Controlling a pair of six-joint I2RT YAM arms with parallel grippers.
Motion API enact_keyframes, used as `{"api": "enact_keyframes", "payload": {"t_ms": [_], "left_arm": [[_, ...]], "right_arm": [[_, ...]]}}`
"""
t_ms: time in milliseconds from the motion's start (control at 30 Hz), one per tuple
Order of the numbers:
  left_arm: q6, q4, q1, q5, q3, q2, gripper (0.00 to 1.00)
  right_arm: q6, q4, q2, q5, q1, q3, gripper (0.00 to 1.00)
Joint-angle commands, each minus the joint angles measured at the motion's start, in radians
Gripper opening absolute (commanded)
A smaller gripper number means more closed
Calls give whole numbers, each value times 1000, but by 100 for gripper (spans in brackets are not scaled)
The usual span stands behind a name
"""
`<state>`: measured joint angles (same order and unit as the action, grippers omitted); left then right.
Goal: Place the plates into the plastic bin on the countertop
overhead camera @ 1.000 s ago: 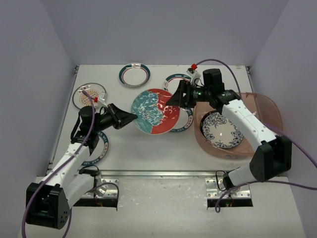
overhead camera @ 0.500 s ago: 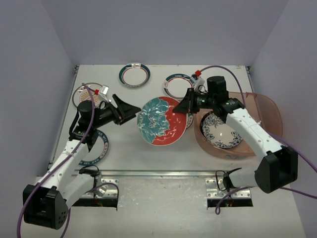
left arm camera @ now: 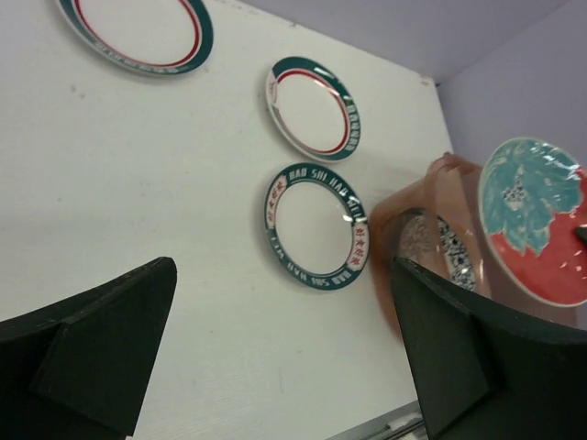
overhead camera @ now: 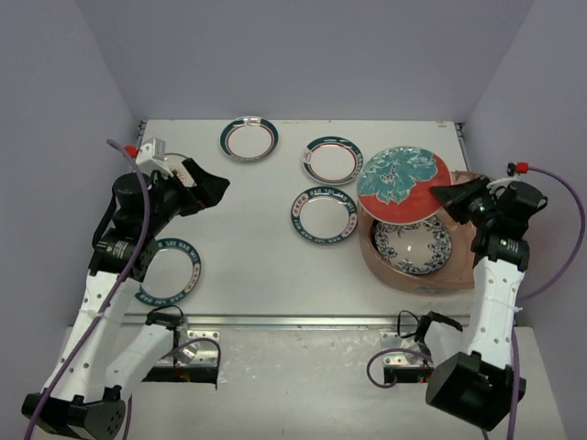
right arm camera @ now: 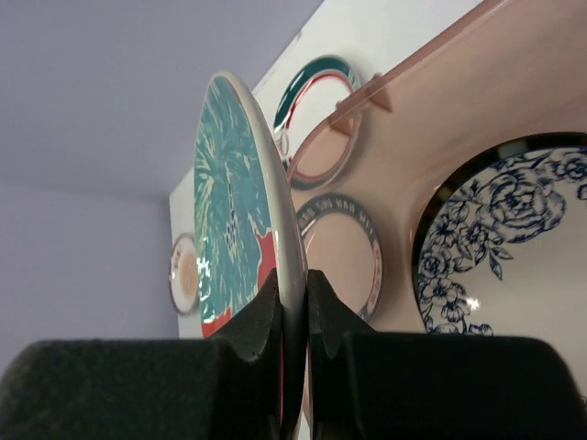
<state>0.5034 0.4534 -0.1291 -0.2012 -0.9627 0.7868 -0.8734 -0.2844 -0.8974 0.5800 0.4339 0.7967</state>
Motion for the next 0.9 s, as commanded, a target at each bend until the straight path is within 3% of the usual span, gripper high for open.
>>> {"api": "enact_keyframes", "payload": {"t_ms": [0,233,433,533,700,767,867], "left_arm": [[-150,-6,5,20,122,-58,100],[-161,-24,5,32,176,-55,100],[-164,-28,5,5,190,-55,100],[-161,-30,-1,7,197,-74,100],[-161,-33,-9,1,202,-73,100],[-161,-32,-9,-4,201,-61,100],[-161,-33,-10,-6,200,-52,100]], "right_arm": [[-181,77,82,-78,136,-77,0],[-97,116,4,-195,138,-157,0],[-13,197,-123,-123,89,-206,0],[5,227,-163,-188,78,-243,5],[39,231,-251,-173,63,-230,11],[50,223,-252,-182,57,-229,22],[68,186,-236,-237,46,-229,63]]}}
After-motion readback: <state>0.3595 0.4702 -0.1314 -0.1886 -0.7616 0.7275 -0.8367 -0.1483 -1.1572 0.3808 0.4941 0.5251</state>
